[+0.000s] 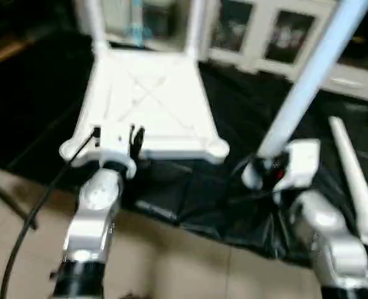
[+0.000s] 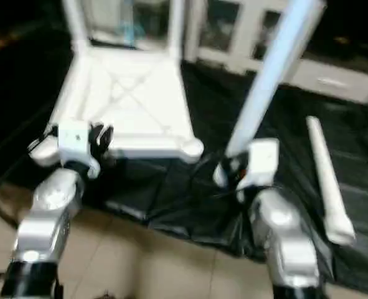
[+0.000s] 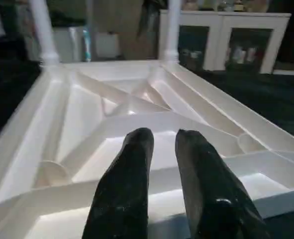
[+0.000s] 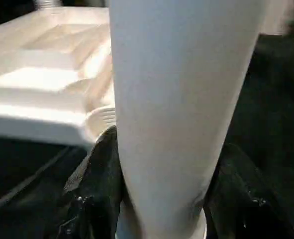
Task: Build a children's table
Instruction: Insert table leg to table base
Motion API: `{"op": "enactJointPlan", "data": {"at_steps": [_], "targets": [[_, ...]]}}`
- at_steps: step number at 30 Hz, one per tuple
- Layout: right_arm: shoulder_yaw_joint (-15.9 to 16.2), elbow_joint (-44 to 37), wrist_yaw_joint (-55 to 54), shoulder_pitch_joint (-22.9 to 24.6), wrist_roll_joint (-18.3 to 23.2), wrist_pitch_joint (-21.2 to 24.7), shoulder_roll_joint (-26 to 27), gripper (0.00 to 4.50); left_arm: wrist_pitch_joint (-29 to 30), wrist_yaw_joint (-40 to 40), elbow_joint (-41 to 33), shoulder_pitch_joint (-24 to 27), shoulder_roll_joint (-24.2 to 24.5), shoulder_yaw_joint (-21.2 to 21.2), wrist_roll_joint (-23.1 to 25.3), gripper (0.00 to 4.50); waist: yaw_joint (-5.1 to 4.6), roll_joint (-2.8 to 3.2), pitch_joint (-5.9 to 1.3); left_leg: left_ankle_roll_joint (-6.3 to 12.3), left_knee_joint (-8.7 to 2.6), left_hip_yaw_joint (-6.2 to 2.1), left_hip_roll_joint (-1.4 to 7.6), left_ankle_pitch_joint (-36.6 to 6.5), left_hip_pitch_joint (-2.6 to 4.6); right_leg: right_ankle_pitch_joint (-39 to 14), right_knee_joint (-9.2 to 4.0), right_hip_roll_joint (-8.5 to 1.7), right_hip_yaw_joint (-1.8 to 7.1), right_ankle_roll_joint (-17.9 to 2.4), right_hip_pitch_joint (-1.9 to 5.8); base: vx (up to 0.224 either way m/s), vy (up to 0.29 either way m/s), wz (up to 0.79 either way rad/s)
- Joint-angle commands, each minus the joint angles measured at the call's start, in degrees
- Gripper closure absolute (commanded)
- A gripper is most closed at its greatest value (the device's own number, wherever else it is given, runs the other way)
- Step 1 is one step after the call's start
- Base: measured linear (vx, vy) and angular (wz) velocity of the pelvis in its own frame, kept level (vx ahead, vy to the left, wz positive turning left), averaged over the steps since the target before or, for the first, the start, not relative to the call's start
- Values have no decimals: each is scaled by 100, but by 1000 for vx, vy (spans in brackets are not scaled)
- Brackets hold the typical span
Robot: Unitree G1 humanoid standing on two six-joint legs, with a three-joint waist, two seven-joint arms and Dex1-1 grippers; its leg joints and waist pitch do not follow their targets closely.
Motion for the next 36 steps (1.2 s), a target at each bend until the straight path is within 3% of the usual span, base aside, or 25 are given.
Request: {"op": "enactJointPlan", "data": {"at_steps": [1,4,5,7,10,11,12,13,14,15,16,17,18,19,20,21,22,23,24,25,26,27,28,30,36], "targets": [[-17,-249,42,80,-14,-72,-25,264,176,-69,-201,-36,-38,-91,-76,341,159,-158,-337,852,-100,-187,0,264,-192,1243,-749,-1084,992,733,627,25,-54,14],[-85,-283,-51,86,9,-50,65,264,164,-74,-183,-27,47,-142,5,341,218,56,-113,366,-342,-158,7,-551,43,-3321,-1155,-790,812,474,664,-1,-57,5],[-104,-311,-75,94,11,-41,82,264,186,-99,-176,-21,39,-132,-47,341,210,119,-80,342,-429,-138,39,-737,153,-3833,-1231,-731,745,299,644,0,0,0],[-103,-359,-90,121,16,-28,78,264,203,-138,-163,-15,38,-140,-84,341,113,210,-94,284,-843,-159,221,-1078,438,-3174,-1192,-464,509,-310,711,0,0,0],[-67,-342,-57,117,1,-63,40,264,215,-187,-185,11,80,-196,-77,341,-195,277,-177,671,-1245,-467,667,-1910,961,-1210,-746,-456,281,-1039,513,67,49,2],[-69,-329,-45,111,9,-70,42,264,231,-188,-210,30,71,-192,-98,341,-235,269,-174,783,-1252,-470,682,-1950,997,-977,-706,-497,283,-1146,474,101,45,4],[-74,-296,-28,82,3,-79,41,264,239,-176,-253,52,88,-191,-99,341,-266,224,-192,932,-1138,-317,503,-1628,841,-612,-801,-615,386,-1379,636,144,28,3],[-66,-281,-9,64,-11,-82,25,264,251,-168,-271,57,94,-180,-111,341,-134,84,-277,952,-717,-42,-70,-847,323,-462,-1019,-664,724,-1512,1247,261,49,11],[-64,-278,-4,60,-15,-82,22,264,254,-166,-275,58,96,-178,-114,341,14,66,-341,954,-383,-37,-225,-547,111,-485,-1152,-850,1004,-1629,1520,191,32,8],[-61,-260,23,29,-32,-82,2,264,264,-153,-290,58,104,-168,-125,341,169,63,-342,771,129,-259,-87,-169,-349,-84,-1264,-1235,1374,-1888,1826,216,67,10],[-63,-253,30,18,-34,-82,-5,264,259,-166,-293,62,110,-167,-133,341,187,89,-336,516,239,-425,29,310,-691,1010,-1138,-1110,1193,-1760,1839,99,46,2],[-73,-249,35,5,-28,-79,-9,264,257,-181,-295,72,120,-172,-134,341,203,124,-373,423,109,-448,67,595,-674,1499,-1072,-933,1031,-1600,1767,165,86,8],[-83,-247,49,-2,-17,-90,-12,264,245,-188,-302,93,135,-181,-131,341,92,325,-406,557,-507,-415,138,1467,-351,1523,-866,-289,390,-930,1440,-13,68,10],[-88,-247,64,-4,2,-75,-12,264,246,-205,-310,108,133,-182,-155,341,-171,546,-405,1453,-744,-873,563,1507,410,225,-359,38,-57,-302,731,-13,68,10],[-113,-274,60,4,75,8,15,264,280,-214,-368,155,141,-207,-164,341,-370,565,-469,2270,-809,-1356,942,1967,814,-613,204,33,-68,50,177,0,0,0],[-121,-285,59,8,94,16,24,264,294,-214,-388,168,144,-217,-156,341,-168,434,-494,1564,-556,-1021,1256,1882,954,-822,372,-286,174,406,-152,189,58,-26],[-109,-318,86,23,121,15,28,264,282,-280,-419,203,134,-231,-221,341,-202,350,-425,770,-717,-595,1132,1775,689,-279,499,-295,102,697,-201,189,58,-26],[-99,-339,110,34,137,8,28,264,271,-331,-438,226,126,-238,-274,341,-167,315,-412,522,-767,-351,1032,1833,620,55,477,-283,37,681,-236,175,84,-31],[-95,-364,108,46,149,10,37,264,304,-369,-472,254,150,-275,-264,341,-176,58,-387,1020,-818,-433,770,2432,365,965,294,-337,127,606,-156,130,24,-36],[-91,-385,110,57,158,17,43,264,301,-478,-492,279,168,-305,-329,341,-155,-42,-425,1358,-314,-73,210,2283,424,2127,-515,-609,395,191,-284,130,24,-36],[-81,-436,110,85,168,34,63,264,298,-721,-538,338,217,-373,-477,341,-147,-228,-434,1247,-243,83,-101,1677,232,2479,-617,-670,585,153,-73,92,-47,-4],[-77,-457,112,96,169,41,72,264,293,-816,-557,362,238,-398,-541,341,-10,-210,-388,871,-114,-189,-117,675,-211,2585,-814,-1305,1109,-521,505,81,-44,9],[-74,-484,112,119,164,27,78,264,267,-975,-583,419,275,-443,-629,341,-39,-224,-488,555,-316,-335,13,1372,-256,4141,-508,-1116,908,-836,638,81,-44,9],[-147,-569,103,170,189,-20,96,264,159,-1347,-554,572,388,-496,-798,341,-169,-133,-471,406,-442,-258,-49,2135,-181,5253,-396,-592,639,-989,510,67,-31,-4],[-345,-717,63,240,354,-10,43,264,197,-2397,-415,651,882,-797,-995,323,-333,-12,-257,403,-703,-237,256,213,91,91,-813,-579,550,-1161,288,0,-5,1]]}}
